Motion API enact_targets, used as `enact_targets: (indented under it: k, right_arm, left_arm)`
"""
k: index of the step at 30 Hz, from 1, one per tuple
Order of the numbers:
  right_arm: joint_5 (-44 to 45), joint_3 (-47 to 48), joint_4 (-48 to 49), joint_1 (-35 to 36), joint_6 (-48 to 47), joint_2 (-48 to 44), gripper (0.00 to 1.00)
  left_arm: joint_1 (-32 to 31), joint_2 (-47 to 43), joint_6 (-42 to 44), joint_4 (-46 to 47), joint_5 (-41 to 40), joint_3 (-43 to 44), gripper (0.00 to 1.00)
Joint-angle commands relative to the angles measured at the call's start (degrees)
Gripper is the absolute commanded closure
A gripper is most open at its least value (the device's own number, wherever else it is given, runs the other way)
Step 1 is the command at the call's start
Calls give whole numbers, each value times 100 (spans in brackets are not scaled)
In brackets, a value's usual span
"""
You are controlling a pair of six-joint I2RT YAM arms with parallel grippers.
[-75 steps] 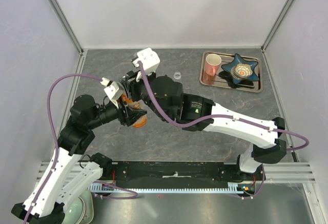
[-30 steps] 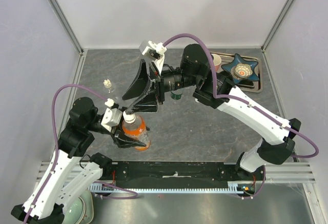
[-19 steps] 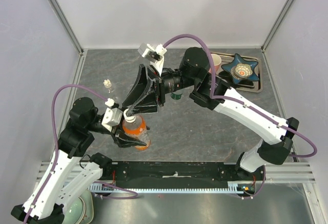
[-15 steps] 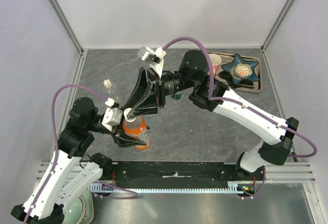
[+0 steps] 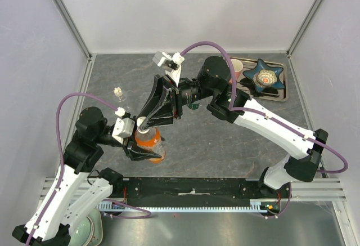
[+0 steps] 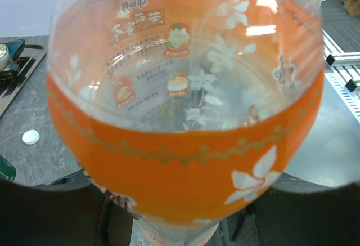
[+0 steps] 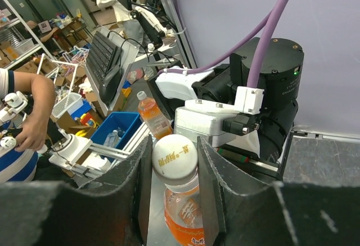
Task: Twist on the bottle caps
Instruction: Screw the bottle cap onto the plastic bottle.
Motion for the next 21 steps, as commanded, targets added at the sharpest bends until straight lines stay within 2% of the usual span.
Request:
enact_targets:
  k: [1,5,8,12,16,21]
  right_arm:
    - [-102,6,289,6,69,-249,71]
    - [-14,129,0,14,-141,-223,74]
    - [100,419,-676,6,-641,-135,75]
    - [486,972,-2360,58,-1704,40,78]
    - [1083,1586,-3436,216,-2792,234,79]
    - [1866,2473,-4770,681,-3709,681,80]
  left_arm:
    - [44,-7,-140,191,-188,71,98]
    - [44,-16,-158,192,-276,45,98]
    - [53,-16,-176,183,-346,36,98]
    - [53,-16,-202,165,-451,45,98]
    - [53,-16,-228,165,-530,27,98]
    - [62,2,-264,156,-583,27,98]
